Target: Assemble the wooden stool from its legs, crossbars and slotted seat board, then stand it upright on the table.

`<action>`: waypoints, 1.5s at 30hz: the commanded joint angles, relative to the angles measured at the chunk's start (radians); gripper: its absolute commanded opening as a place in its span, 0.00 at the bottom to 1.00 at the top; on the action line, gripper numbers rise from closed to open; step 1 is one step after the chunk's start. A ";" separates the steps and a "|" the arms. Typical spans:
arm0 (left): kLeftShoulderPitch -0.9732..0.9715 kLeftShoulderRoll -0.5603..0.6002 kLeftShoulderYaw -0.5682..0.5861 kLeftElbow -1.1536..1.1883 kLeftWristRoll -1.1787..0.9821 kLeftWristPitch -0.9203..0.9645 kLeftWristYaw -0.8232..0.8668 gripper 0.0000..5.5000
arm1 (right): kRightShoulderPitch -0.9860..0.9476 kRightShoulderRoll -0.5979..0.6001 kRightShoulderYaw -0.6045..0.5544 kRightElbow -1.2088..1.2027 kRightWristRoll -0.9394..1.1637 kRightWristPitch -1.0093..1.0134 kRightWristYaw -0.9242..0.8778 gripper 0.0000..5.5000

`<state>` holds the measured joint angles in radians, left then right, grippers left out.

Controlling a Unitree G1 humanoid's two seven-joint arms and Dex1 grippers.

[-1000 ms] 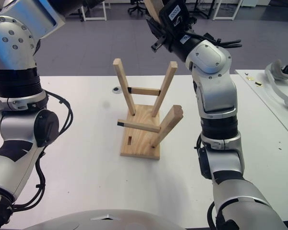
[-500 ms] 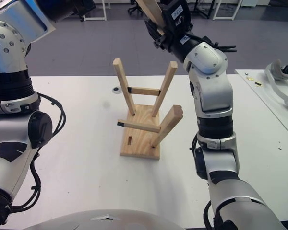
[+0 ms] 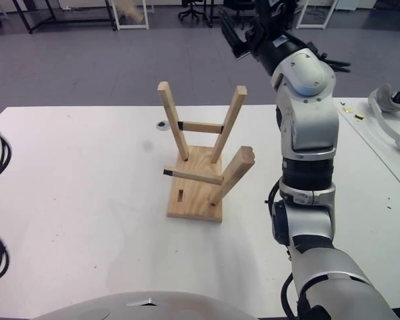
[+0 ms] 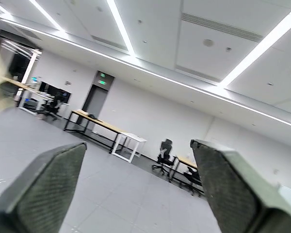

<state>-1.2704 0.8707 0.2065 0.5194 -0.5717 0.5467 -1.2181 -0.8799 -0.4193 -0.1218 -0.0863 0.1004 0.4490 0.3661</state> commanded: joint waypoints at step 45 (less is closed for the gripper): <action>0.711 -0.271 -0.268 -0.436 0.025 -0.310 -0.311 0.37 | -0.029 -0.042 0.050 0.010 0.073 0.029 0.061 0.73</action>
<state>-0.5397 0.6020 -0.0486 0.0755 -0.5706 0.2523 -1.5200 -0.8775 -0.4552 -0.0690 -0.0593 0.1661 0.4713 0.4245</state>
